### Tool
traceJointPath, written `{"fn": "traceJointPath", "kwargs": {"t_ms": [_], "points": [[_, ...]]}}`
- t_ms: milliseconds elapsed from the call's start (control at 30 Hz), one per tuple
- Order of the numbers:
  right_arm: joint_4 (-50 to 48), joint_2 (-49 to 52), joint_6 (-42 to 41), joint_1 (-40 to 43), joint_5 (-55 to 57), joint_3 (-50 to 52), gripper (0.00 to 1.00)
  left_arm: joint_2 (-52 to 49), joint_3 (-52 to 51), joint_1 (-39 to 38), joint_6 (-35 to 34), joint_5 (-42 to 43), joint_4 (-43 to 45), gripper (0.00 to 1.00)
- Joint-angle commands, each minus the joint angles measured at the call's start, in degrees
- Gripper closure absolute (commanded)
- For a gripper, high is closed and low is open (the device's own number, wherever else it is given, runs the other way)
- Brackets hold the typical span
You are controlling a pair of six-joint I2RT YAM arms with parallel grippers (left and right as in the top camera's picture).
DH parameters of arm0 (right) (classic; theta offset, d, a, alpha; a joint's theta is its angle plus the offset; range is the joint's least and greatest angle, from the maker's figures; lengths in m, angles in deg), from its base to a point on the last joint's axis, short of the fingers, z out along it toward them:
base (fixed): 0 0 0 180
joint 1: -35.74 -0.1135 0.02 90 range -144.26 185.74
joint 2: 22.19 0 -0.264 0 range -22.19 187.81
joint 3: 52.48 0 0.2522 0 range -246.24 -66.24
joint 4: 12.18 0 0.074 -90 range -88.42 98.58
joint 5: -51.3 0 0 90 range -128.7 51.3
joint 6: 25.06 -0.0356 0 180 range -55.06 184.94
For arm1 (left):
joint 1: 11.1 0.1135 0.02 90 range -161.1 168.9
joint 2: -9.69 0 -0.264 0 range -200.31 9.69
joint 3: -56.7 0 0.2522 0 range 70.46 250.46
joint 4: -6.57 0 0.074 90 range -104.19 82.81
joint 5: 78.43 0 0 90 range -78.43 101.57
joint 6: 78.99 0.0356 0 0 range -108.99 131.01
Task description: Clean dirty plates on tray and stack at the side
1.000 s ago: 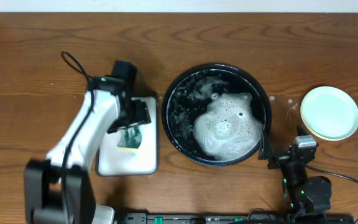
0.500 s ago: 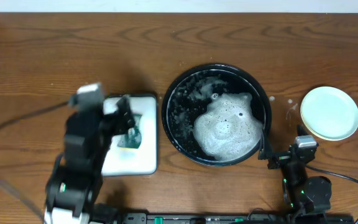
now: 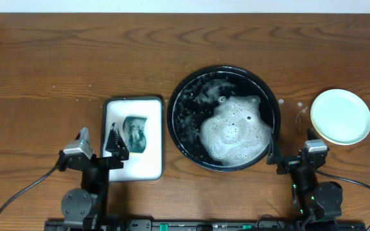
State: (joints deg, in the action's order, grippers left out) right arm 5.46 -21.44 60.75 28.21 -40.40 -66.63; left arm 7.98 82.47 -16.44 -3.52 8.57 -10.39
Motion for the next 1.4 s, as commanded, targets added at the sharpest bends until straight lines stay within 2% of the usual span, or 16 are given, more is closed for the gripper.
{"fn": "traceJointPath", "kwargs": {"t_ms": [0, 167, 433, 667, 1367], "points": [[0.3, -0.2, 0.6, -0.3, 0.2, 0.1, 0.01, 1.6, -5.8, 0.3, 2.0, -0.5, 4.4, 0.17], [0.3, -0.2, 0.6, -0.3, 0.2, 0.1, 0.01, 1.6, -11.9, 0.3, 2.0, -0.5, 9.6, 0.17], [0.3, -0.2, 0.6, -0.3, 0.2, 0.1, 0.01, 1.6, -11.8, 0.3, 2.0, -0.5, 7.4, 0.17], [0.3, -0.2, 0.6, -0.3, 0.2, 0.1, 0.01, 1.6, -11.8, 0.3, 2.0, -0.5, -0.8, 0.17], [0.3, -0.2, 0.6, -0.3, 0.2, 0.1, 0.01, 1.1, -11.8, 0.3, 2.0, -0.5, -0.7, 0.17]]}}
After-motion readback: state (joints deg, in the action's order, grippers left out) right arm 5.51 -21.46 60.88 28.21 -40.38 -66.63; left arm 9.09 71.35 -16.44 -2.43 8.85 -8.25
